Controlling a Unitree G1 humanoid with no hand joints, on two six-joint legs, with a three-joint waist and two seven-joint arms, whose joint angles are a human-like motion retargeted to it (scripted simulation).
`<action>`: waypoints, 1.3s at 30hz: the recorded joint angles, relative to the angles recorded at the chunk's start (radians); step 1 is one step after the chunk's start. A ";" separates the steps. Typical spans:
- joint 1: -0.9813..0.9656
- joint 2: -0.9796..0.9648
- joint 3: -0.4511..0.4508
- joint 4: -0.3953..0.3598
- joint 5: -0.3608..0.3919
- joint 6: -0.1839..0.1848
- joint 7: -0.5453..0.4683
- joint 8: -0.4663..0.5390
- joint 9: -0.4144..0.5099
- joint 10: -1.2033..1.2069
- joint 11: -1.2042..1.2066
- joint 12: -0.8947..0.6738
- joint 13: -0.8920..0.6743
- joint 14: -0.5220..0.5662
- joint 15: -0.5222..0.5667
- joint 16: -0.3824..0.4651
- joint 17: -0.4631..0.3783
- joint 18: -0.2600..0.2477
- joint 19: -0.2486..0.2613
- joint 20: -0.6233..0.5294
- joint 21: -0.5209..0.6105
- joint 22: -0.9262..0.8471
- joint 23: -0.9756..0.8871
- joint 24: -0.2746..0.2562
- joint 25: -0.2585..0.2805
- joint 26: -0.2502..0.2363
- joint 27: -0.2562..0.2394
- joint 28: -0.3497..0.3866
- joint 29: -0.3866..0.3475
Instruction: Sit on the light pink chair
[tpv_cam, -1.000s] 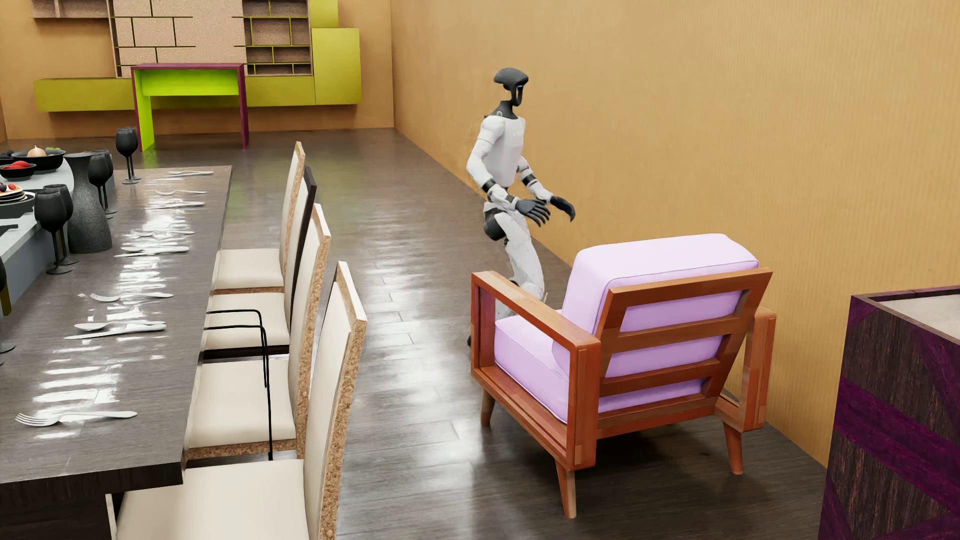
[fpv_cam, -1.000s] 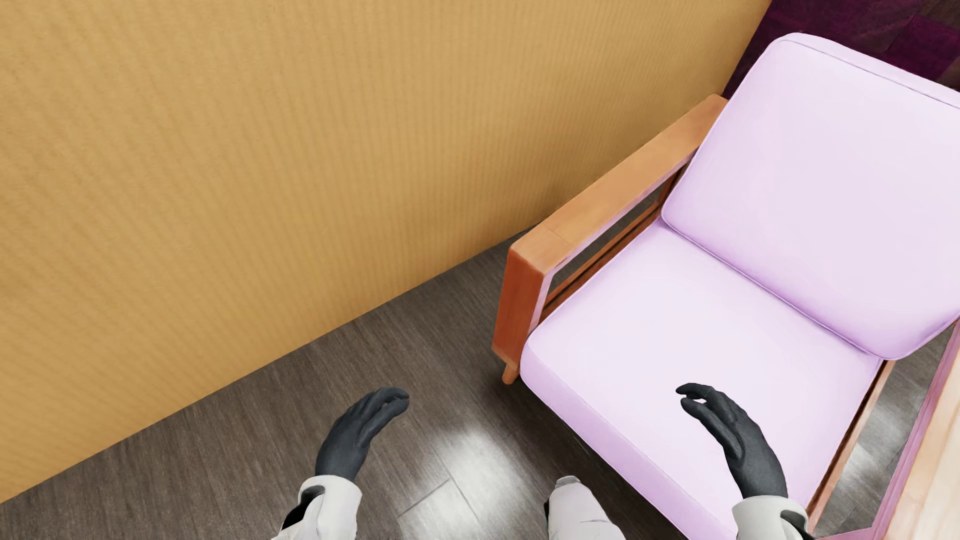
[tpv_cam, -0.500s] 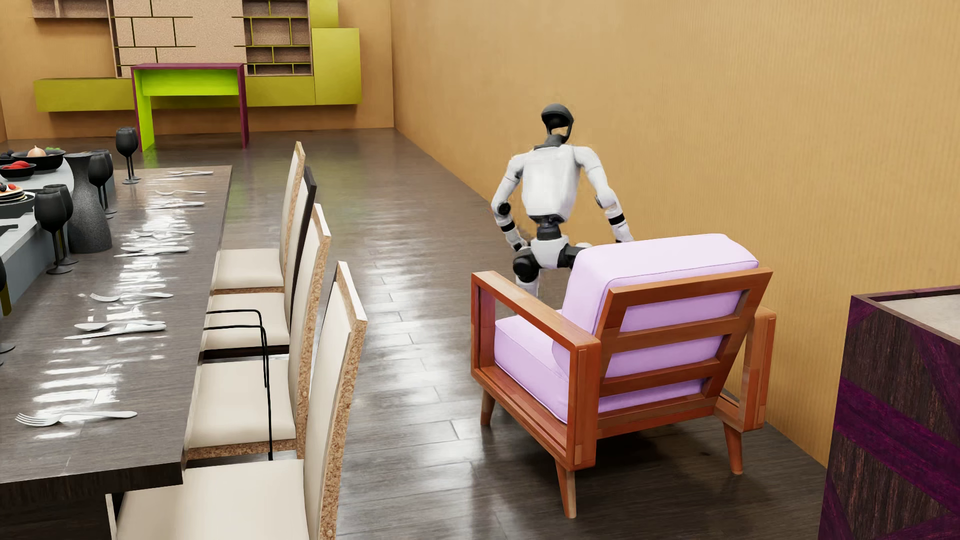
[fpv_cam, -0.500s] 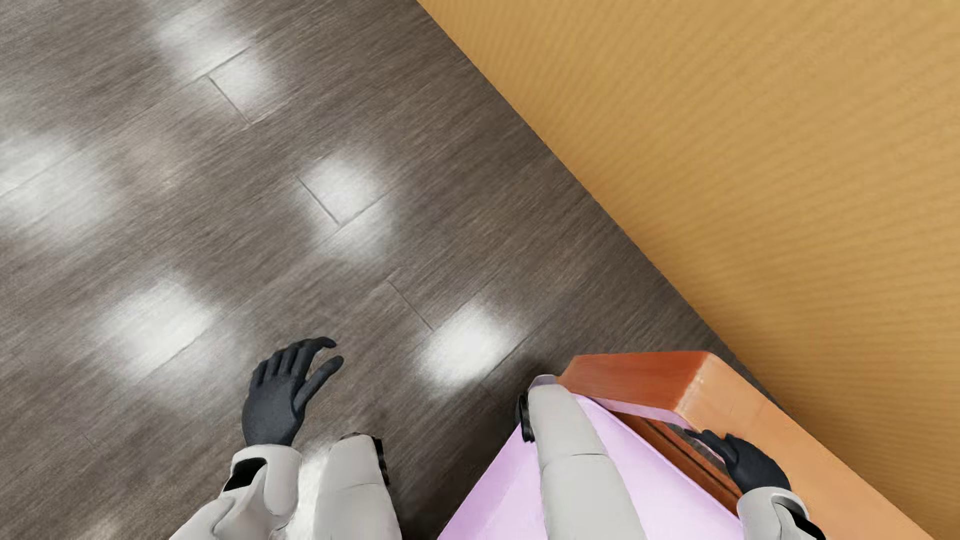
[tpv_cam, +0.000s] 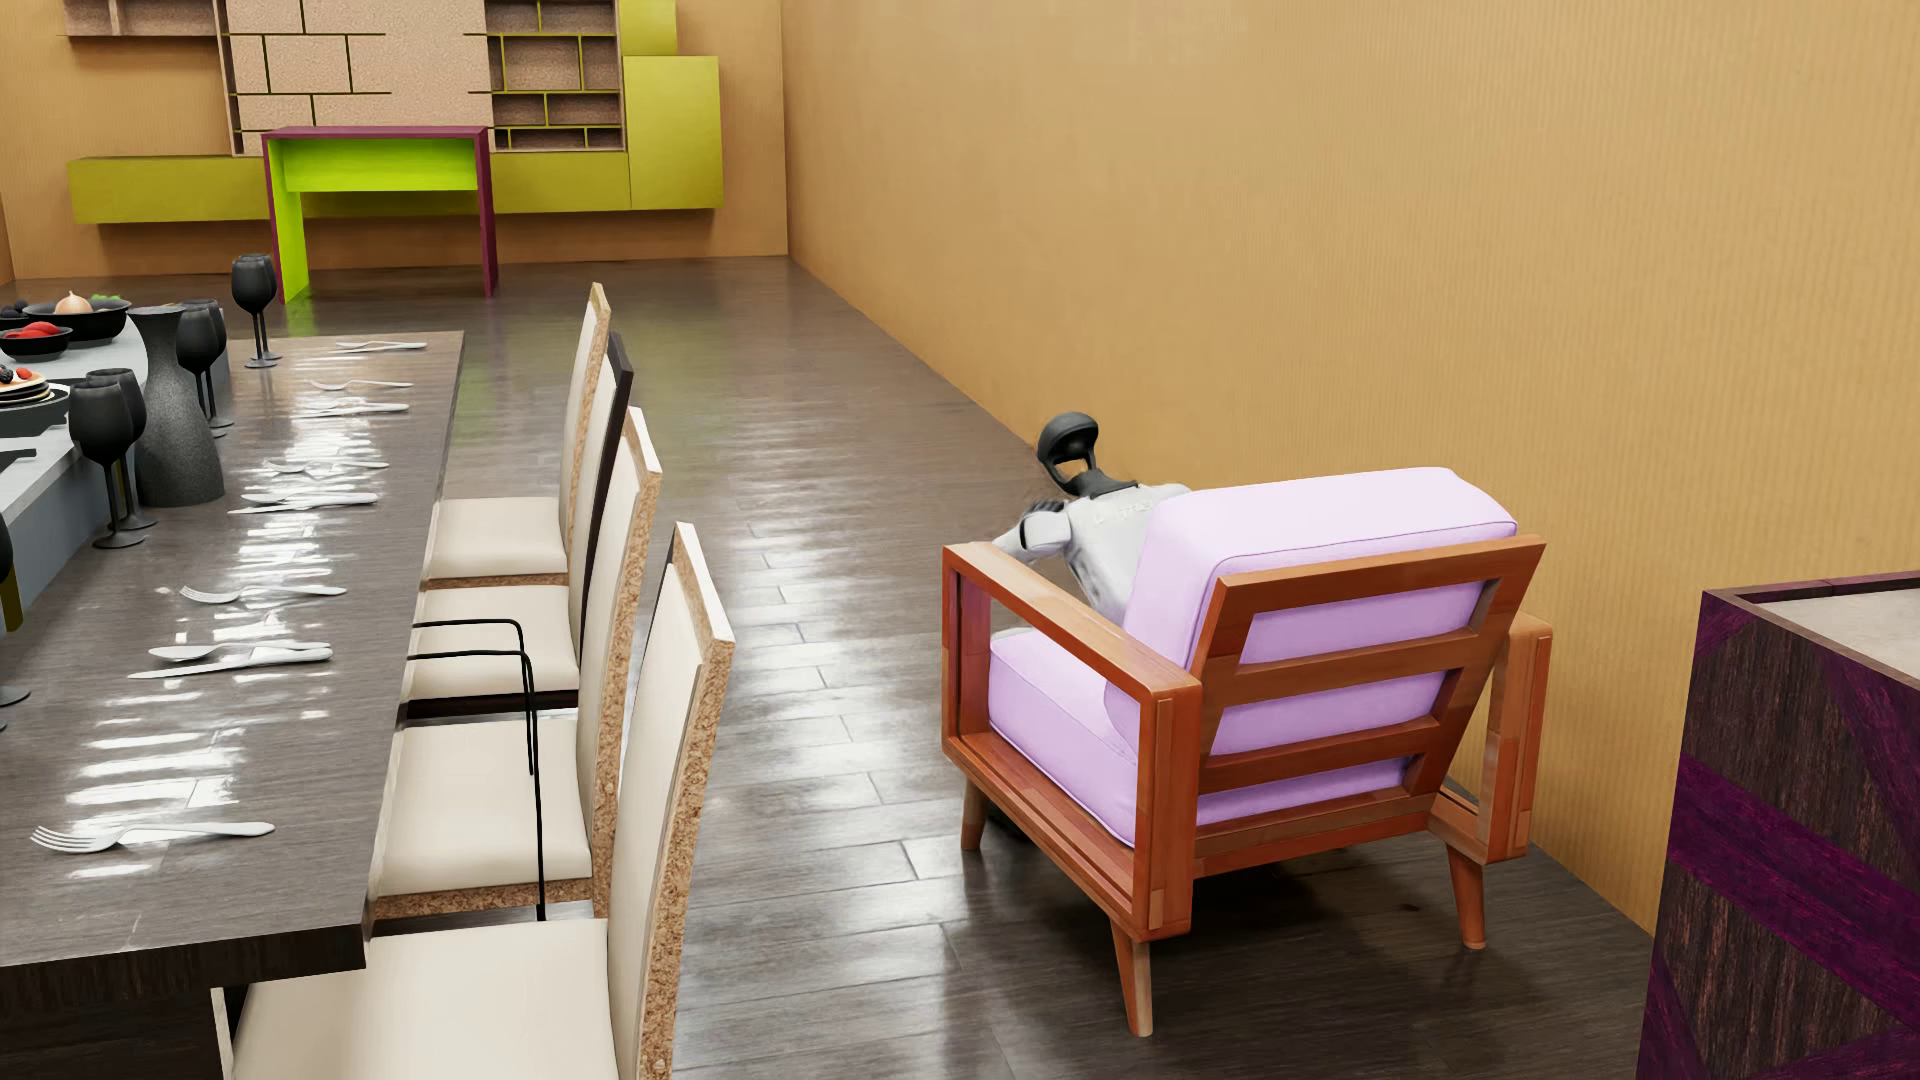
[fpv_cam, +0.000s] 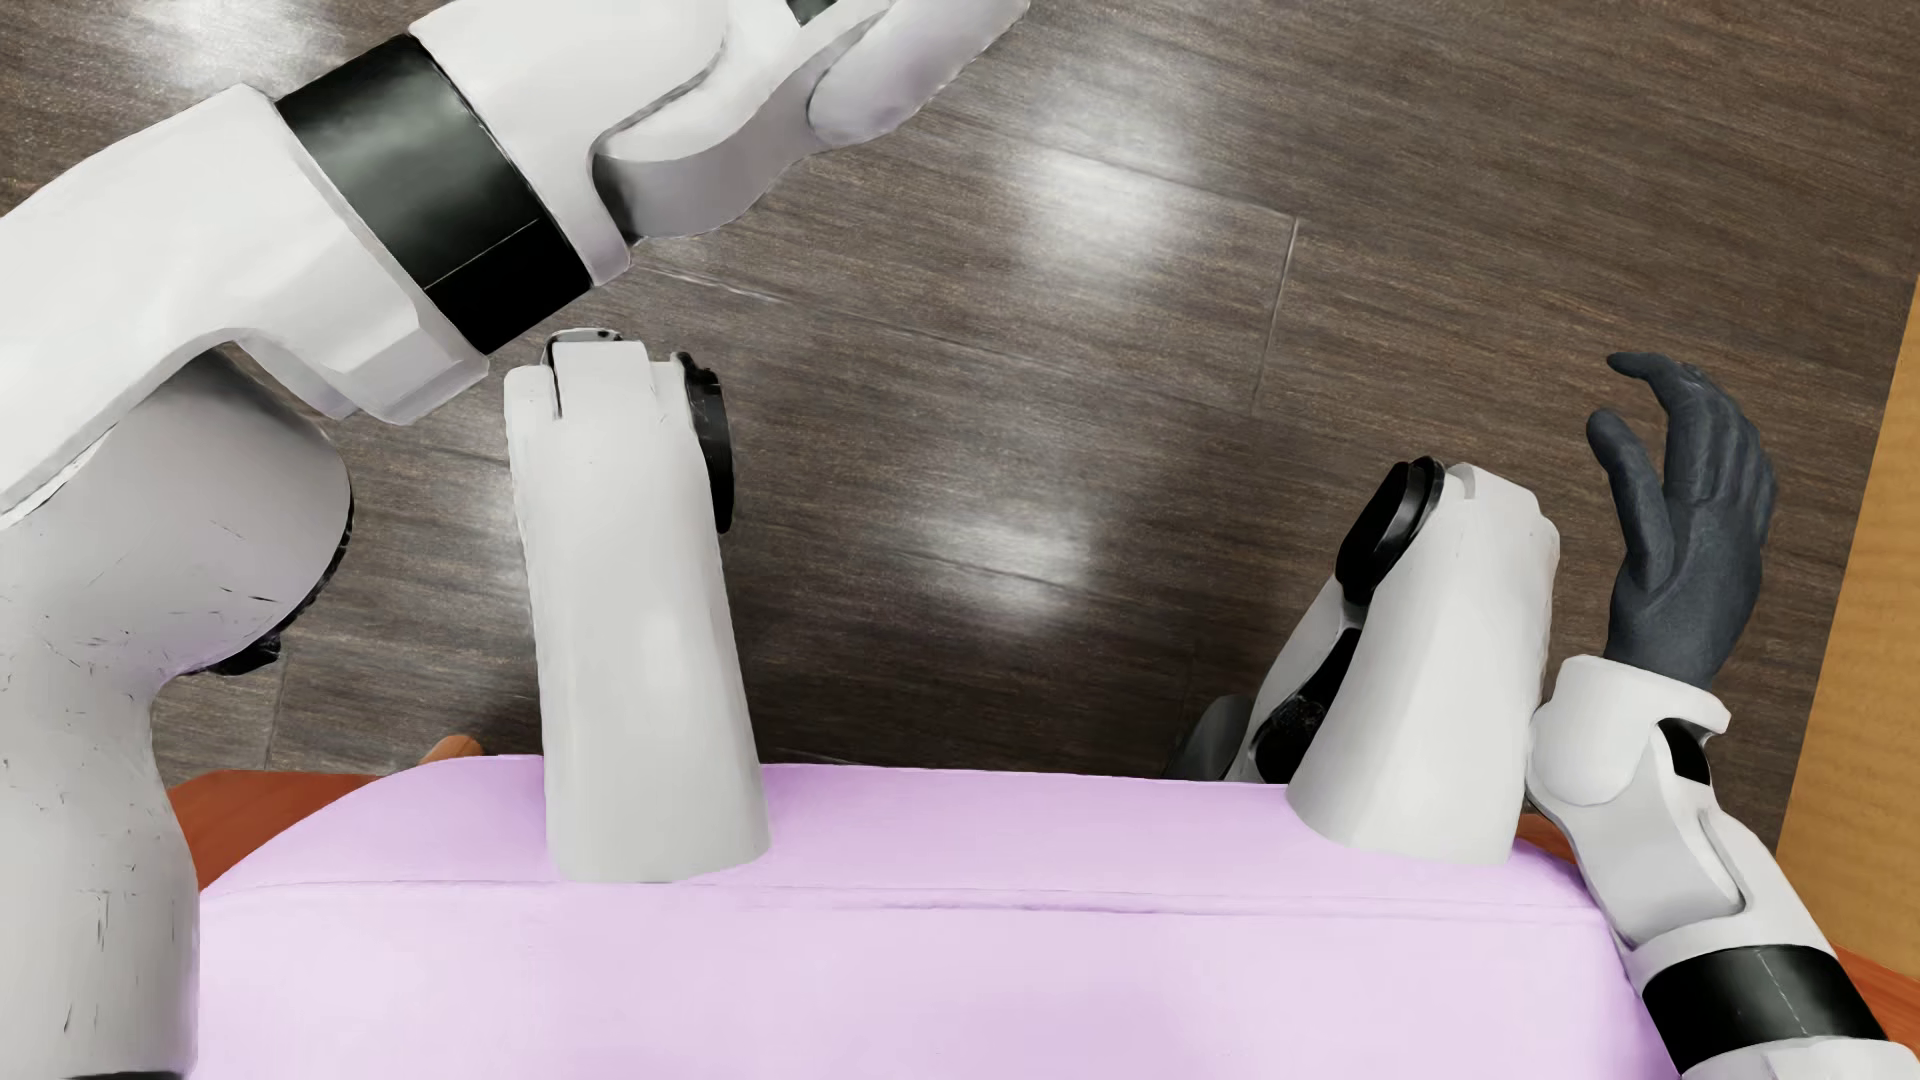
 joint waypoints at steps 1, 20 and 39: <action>0.022 0.008 -0.004 0.020 0.002 -0.007 -0.009 0.013 0.000 0.013 0.018 0.147 -0.004 0.001 0.019 0.005 -0.002 -0.032 0.011 0.051 0.007 -0.037 -0.043 0.016 -0.027 0.015 0.005 0.000 0.018; 0.464 0.163 -0.086 0.192 0.270 0.040 0.047 0.072 -0.145 -0.081 -0.213 1.524 -0.218 0.089 0.376 -0.185 0.064 -0.107 0.021 0.764 0.466 -0.209 -0.062 0.314 -0.255 -0.127 -0.140 -0.359 0.681; 0.332 0.072 -0.056 0.183 0.246 0.054 0.007 0.092 -0.193 -0.045 -0.181 1.409 -0.202 0.074 0.333 -0.210 0.100 -0.097 0.053 0.774 0.405 -0.179 -0.004 0.325 -0.280 -0.151 -0.094 -0.415 0.551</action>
